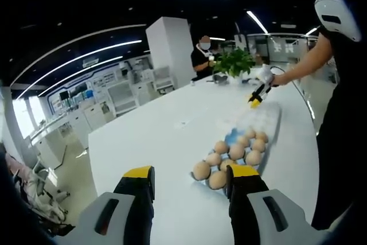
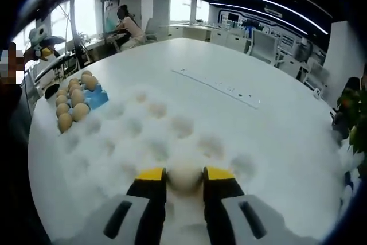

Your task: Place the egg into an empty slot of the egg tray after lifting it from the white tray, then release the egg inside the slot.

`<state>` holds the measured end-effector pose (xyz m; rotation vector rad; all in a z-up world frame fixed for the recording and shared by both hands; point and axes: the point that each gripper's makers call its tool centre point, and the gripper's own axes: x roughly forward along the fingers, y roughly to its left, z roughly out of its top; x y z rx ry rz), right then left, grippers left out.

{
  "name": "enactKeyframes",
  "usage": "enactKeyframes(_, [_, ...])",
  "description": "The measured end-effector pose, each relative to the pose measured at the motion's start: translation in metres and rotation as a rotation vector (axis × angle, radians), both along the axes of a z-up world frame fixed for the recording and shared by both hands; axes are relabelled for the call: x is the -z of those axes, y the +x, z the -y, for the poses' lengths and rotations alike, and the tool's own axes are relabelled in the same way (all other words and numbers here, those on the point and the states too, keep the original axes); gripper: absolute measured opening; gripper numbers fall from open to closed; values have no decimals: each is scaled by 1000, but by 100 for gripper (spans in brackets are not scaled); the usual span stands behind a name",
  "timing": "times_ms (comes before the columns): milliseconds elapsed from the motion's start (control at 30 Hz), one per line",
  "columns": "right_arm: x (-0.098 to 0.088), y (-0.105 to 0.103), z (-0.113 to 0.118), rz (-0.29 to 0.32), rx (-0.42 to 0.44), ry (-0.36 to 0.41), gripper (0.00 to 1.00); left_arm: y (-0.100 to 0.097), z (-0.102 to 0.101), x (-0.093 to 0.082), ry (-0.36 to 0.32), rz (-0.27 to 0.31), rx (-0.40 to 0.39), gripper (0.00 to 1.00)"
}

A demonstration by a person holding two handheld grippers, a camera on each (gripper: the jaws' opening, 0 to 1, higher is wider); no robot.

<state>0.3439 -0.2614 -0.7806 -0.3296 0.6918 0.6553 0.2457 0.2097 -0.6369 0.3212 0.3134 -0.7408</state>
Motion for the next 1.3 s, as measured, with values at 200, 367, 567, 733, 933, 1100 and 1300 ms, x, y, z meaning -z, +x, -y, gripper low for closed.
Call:
enactKeyframes(200, [-23,-2,-2,32,15,39,24,0,-2,-1,-6,6,-2,50])
enactKeyframes(367, [-47,0,-25,66,-23,83,24,0,-2,-1,-6,6,-1,50])
enactKeyframes(567, [-57,2,-60,83,-97,108,24,0,-1,-1,-7,5,2,50])
enactKeyframes(733, [-63,0,-93,86,-171,133,24,-1,-1,-1,-6,5,0,50])
enactKeyframes(933, [-66,-3,-131,77,-249,176,24,-2,-1,0,-5,4,0,50])
enactKeyframes(1100, [-64,-6,-162,75,-315,186,24,-3,-1,-1,-5,6,-2,50])
enactKeyframes(1300, [-58,-13,-196,55,-384,205,24,-3,-1,-1,-6,6,-4,50])
